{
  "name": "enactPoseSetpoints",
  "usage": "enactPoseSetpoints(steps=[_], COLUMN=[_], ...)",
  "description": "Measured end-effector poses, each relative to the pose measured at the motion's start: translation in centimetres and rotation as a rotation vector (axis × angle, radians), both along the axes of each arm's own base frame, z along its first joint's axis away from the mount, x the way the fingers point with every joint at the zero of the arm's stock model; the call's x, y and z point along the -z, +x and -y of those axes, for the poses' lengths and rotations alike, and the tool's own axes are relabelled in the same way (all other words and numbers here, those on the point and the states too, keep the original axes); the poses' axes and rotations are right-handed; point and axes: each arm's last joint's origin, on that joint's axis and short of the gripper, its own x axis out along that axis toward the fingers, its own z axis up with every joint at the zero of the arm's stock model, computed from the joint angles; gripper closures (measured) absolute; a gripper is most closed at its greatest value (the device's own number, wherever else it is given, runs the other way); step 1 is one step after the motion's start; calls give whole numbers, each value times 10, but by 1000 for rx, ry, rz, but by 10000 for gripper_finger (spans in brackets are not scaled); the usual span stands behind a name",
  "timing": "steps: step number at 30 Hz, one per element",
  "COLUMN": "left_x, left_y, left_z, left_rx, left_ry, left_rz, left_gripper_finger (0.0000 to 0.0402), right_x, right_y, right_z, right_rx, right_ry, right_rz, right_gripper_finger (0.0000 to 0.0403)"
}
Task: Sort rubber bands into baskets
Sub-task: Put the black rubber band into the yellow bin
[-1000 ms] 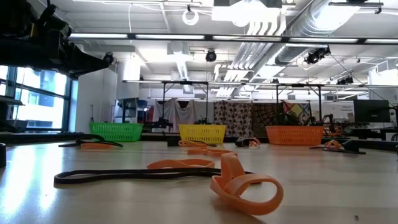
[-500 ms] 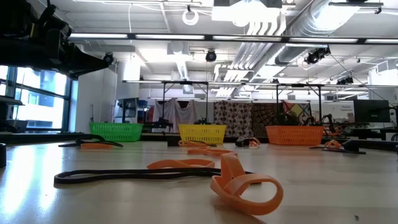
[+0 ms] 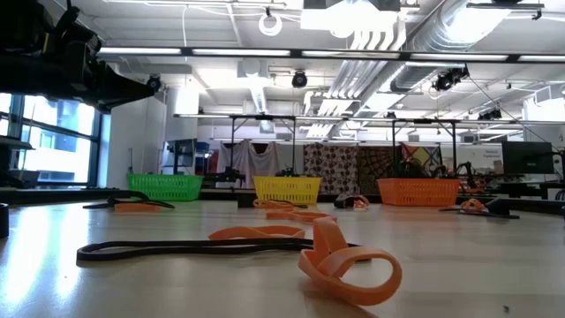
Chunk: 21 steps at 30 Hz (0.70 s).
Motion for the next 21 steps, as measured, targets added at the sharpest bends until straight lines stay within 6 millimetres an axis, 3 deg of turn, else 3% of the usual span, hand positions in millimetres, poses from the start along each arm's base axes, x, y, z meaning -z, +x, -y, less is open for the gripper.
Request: enactPoseSetpoints(steps=[4, 10, 16, 21], left_x=[0, 0, 0, 0], left_y=[0, 0, 0, 0], left_z=[0, 0, 0, 0], left_rx=[0, 0, -1, 0], left_ry=[0, 0, 0, -2], left_rz=[0, 0, 0, 2], left_gripper_finger=[401, 402, 402, 401], right_x=[0, -5, -35, -60], right_y=[0, 0, 2, 12], right_z=[0, 1, 6, 24], right_rx=[-29, -47, -60, -90], right_ry=[-4, 12, -38, -147], right_rz=[15, 25, 106, 174], right_gripper_finger=[392, 396, 400, 401])
